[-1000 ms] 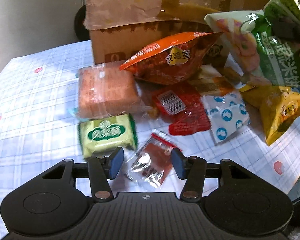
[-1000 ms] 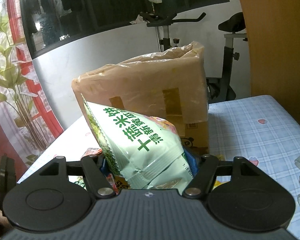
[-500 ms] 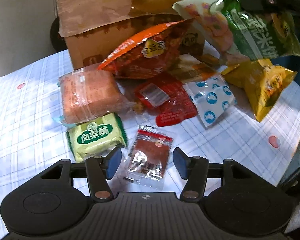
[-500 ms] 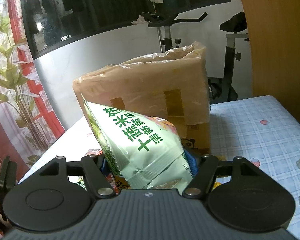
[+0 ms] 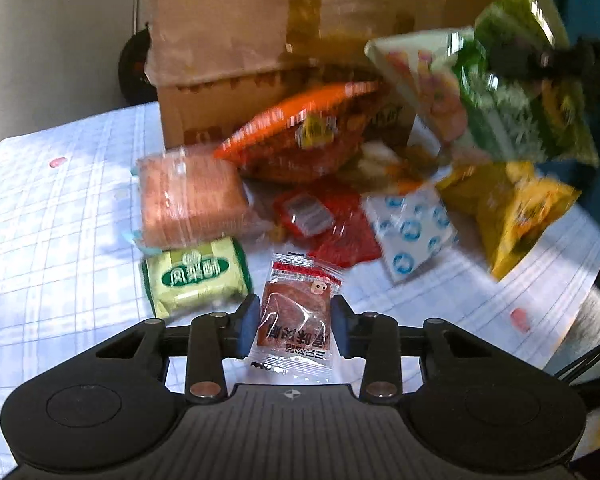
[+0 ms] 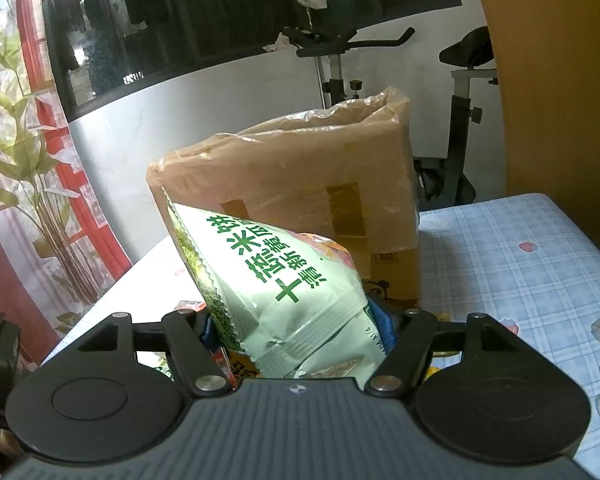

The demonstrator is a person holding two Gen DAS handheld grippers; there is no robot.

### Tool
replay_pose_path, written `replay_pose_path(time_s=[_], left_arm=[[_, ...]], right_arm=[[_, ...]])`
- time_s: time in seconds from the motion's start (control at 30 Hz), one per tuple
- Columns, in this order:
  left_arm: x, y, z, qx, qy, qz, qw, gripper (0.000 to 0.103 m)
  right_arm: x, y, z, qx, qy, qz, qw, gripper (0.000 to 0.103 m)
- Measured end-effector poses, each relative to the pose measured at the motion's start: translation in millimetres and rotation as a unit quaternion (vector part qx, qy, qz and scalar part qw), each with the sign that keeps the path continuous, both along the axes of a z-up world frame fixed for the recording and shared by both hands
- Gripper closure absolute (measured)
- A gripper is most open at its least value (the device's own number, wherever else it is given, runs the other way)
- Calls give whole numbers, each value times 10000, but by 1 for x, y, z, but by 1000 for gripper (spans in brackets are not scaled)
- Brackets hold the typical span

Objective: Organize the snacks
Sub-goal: 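Carry both snacks into the box and open both grippers to release them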

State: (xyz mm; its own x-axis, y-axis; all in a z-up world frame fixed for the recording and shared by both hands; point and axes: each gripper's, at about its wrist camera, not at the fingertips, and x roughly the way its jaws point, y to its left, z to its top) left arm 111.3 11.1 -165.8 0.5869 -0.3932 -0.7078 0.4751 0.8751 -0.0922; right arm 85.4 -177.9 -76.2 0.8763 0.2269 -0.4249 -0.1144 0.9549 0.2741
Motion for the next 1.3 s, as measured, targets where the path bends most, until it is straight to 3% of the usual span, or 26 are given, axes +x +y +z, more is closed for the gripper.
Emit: replay_pose_path(time_s=[0.2,0.4,0.57,0.7,0.83,1.03,1.17,1.3], left_arm=[[-4,14,39,-627,-469,267,9966,63],[0,18,92,-1039,-1252,579,9850,62],[18,18,142,-1337,-1844,643,9716,62],[46,10,173,-1370,-2132,674,9650,62],[90,-5,192,-1420,-2079,673,9655,62],[149,-17,198,-1344,-1852,1124,9670,62],[170,-21,188,-1070,-1677,1326,9710,62],[187,-24,179,-845,-1548,1389,9745,62]], right_arm=[[-8,0,22,87,-323,138,9993,32],[-7,-10,63,408,-835,155,9955,32],[12,-19,103,529,-1234,176,9908,32],[48,-20,129,527,-1281,227,9901,32],[97,-26,139,916,-1103,124,9896,32],[161,-34,133,1120,-802,-275,9901,32],[196,-37,109,1261,-101,-421,9911,32],[212,-33,88,1046,374,-613,9919,31]])
